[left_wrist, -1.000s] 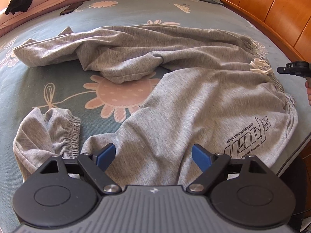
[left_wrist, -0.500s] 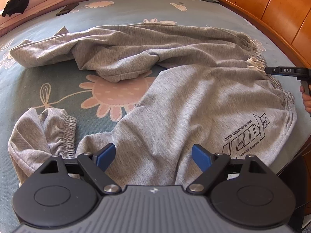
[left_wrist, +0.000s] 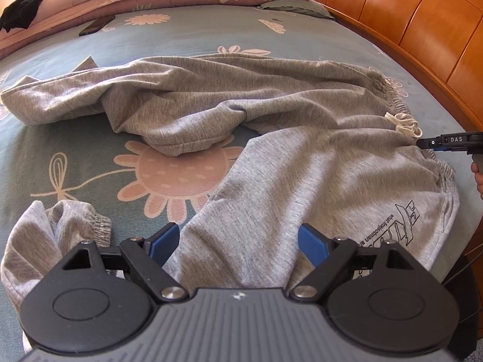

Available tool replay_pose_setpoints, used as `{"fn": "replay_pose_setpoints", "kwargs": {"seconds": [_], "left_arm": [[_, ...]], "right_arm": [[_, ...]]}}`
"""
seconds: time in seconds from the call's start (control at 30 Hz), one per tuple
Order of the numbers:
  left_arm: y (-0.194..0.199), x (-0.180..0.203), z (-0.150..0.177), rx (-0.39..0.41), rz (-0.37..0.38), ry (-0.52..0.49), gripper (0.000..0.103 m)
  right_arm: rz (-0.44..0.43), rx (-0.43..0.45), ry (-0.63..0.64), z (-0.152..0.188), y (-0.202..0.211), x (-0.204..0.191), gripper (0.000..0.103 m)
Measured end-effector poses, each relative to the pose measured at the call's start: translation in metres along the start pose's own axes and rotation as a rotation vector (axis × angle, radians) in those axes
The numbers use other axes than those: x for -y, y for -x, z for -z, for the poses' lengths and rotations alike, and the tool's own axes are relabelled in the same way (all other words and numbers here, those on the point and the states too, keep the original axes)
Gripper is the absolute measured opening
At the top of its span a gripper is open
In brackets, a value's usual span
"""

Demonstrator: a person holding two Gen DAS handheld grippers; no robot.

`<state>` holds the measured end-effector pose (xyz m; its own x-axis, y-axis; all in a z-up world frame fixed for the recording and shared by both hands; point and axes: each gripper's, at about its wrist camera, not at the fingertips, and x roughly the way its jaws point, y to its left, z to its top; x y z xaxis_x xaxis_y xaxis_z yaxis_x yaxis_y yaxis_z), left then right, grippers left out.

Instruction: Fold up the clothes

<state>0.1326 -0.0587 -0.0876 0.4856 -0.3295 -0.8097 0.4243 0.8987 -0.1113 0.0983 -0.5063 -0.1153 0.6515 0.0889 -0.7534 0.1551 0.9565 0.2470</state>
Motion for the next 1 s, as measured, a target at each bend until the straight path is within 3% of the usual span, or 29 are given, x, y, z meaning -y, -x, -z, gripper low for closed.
{"fn": "replay_pose_setpoints", "kwargs": {"seconds": [0.1, 0.2, 0.37, 0.43, 0.47, 0.5, 0.6, 0.67, 0.8, 0.9, 0.97, 1.0], "left_arm": [[0.008, 0.002, 0.006, -0.023, 0.003, 0.013, 0.086], [0.02, 0.008, 0.007, -0.006, -0.018, -0.022, 0.086], [0.029, 0.012, 0.005, 0.012, -0.015, 0.001, 0.086], [0.03, 0.017, 0.004, 0.014, -0.016, -0.019, 0.086], [0.03, 0.019, 0.004, 0.014, -0.021, -0.027, 0.086], [0.032, 0.02, 0.004, 0.015, -0.021, -0.031, 0.086], [0.033, 0.017, 0.004, 0.016, -0.025, -0.032, 0.086], [0.033, 0.014, 0.003, 0.012, -0.035, -0.028, 0.086], [0.031, 0.008, 0.004, 0.003, -0.051, -0.026, 0.086], [0.034, 0.008, 0.007, 0.005, -0.051, -0.031, 0.086], [0.039, 0.007, 0.009, 0.019, -0.056, -0.039, 0.086], [0.041, 0.007, 0.011, 0.023, -0.056, -0.041, 0.086]], "right_arm": [[-0.073, 0.003, -0.063, 0.011, 0.01, 0.009, 0.042], [-0.075, 0.006, -0.081, 0.015, 0.013, 0.019, 0.042], [-0.29, 0.051, -0.159, -0.002, 0.006, 0.034, 0.044], [-0.301, 0.018, -0.184, -0.01, -0.006, 0.034, 0.04], [-0.277, -0.001, -0.176, -0.012, -0.008, 0.03, 0.032], [-0.239, -0.005, -0.149, -0.013, -0.004, 0.025, 0.005], [-0.064, 0.012, -0.079, -0.014, 0.013, 0.011, 0.005], [-0.006, 0.02, -0.111, -0.014, 0.024, 0.016, 0.005], [0.026, -0.022, -0.172, -0.01, 0.014, 0.03, 0.009], [0.009, 0.008, -0.281, -0.008, 0.021, 0.036, 0.012], [-0.001, 0.092, -0.327, -0.005, 0.043, 0.034, 0.018], [0.007, 0.128, -0.354, -0.002, 0.056, 0.031, 0.029]]}}
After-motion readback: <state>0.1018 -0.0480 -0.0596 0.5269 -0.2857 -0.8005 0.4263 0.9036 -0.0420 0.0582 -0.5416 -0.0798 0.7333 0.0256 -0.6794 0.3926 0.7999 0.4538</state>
